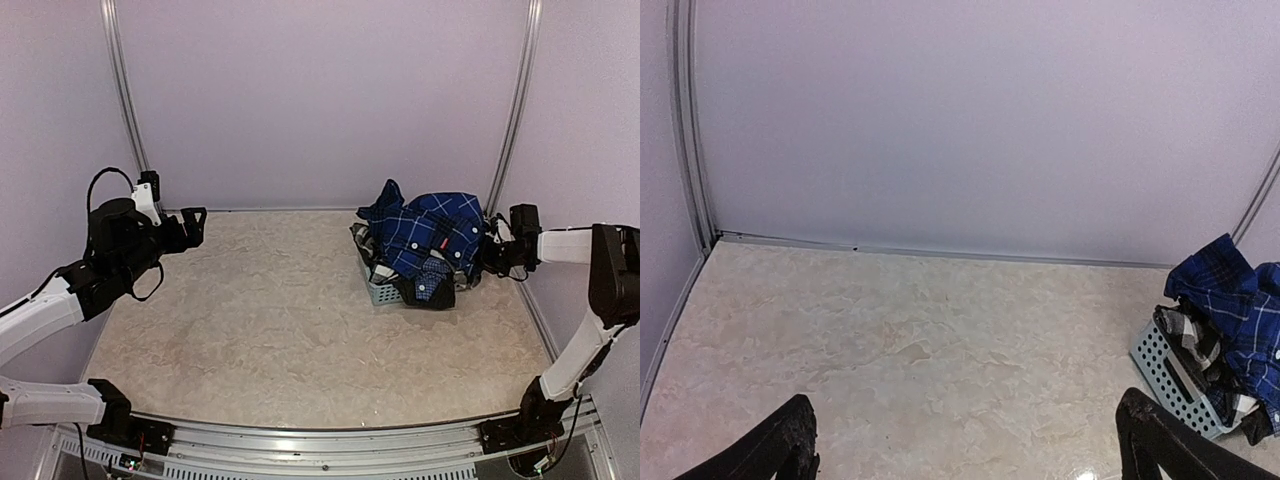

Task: Fold and stack the long sleeve shirts
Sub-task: Move the bin to the corner of the board.

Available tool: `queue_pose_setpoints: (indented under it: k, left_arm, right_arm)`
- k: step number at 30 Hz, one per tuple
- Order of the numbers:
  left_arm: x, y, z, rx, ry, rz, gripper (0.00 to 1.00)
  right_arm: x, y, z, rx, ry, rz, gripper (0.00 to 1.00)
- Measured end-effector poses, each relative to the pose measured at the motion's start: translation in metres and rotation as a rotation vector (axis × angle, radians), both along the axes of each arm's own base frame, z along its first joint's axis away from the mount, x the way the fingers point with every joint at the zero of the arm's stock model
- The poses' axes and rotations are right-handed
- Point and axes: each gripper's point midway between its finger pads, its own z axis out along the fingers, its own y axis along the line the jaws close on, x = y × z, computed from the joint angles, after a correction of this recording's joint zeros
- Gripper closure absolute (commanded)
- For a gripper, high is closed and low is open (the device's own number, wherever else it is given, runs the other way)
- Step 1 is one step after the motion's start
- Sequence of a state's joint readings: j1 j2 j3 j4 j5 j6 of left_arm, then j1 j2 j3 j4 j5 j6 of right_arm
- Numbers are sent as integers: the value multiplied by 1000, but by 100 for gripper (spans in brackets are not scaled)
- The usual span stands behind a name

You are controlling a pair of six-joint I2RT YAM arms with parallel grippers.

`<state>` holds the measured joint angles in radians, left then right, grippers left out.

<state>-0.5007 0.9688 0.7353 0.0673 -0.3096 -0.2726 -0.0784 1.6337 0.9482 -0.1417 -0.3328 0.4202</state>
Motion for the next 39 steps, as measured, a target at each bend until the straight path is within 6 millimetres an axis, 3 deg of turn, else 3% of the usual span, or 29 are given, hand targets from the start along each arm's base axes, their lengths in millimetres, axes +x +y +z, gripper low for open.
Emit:
queue_pose_setpoints:
  k: [7, 14, 18, 23, 31, 35, 39]
  left_arm:
    - [0, -1, 0, -2, 0, -7, 1]
    - [0, -1, 0, -2, 0, -7, 1]
    - [0, -1, 0, -2, 0, -7, 1]
    - [0, -1, 0, -1, 0, -7, 1]
    - [0, -1, 0, -1, 0, -7, 1]
    - [-1, -3, 0, -1, -1, -10, 1]
    - [-1, -3, 0, 0, 0, -10, 1]
  right_arm:
    - [53, -43, 0, 12, -25, -106, 100]
    - [84, -90, 0, 11, -46, -207, 100]
    - [101, -105, -1, 7, -56, -231, 100]
    - [125, -113, -1, 4, -75, -231, 81]
    - [136, -130, 3, -104, -100, -229, 26]
    - [127, -141, 9, -181, -73, -242, 17]
    - [103, -146, 34, -249, -64, -261, 15]
